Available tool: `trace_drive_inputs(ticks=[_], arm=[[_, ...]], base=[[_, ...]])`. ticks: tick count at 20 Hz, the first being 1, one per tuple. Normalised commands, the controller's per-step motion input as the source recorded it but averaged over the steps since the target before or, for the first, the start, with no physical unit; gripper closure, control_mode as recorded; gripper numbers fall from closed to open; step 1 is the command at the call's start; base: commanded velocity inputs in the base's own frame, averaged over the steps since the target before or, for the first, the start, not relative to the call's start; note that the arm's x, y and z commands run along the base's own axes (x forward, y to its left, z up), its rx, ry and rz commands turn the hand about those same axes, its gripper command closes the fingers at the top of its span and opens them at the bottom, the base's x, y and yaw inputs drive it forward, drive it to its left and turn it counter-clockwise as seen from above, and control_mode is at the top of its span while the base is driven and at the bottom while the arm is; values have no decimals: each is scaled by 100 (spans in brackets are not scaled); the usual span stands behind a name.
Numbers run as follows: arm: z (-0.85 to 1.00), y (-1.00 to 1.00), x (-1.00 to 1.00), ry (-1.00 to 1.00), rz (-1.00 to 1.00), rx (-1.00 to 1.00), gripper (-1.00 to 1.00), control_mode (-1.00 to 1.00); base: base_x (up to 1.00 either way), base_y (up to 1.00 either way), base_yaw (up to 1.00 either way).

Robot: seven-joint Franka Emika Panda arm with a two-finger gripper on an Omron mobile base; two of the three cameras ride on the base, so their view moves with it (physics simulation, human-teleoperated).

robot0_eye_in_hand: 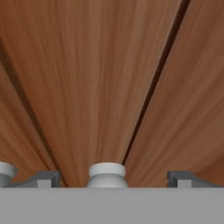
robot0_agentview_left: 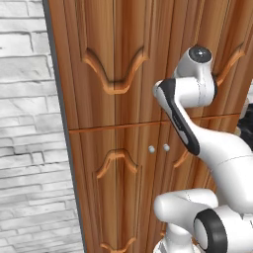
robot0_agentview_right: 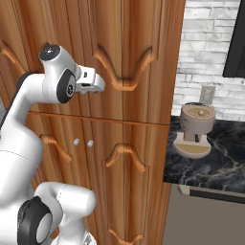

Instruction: Retrieve the pan from the cabinet, then place the raw meat into the pan to avoid contamination.

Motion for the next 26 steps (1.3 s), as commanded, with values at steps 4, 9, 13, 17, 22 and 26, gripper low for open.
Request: trace_drive_inputs(ticks=[4, 9, 13, 17, 22, 26], arm=[[-12, -20, 44, -2, 0, 0, -100, -100], [-1, 0, 15, -3, 0, 0, 100, -100], [0, 0, 5, -3, 0, 0, 100, -100], [0, 0, 0, -4, 0, 0, 100, -100], [0, 0, -1, 0, 0, 0, 100, -100], [0, -8, -30, 0, -1, 3, 100, -100]], base=[[0, 0, 0], [0, 0, 0], [0, 0, 0], [0, 0, 0], [0, 0, 0], [0, 0, 0]])
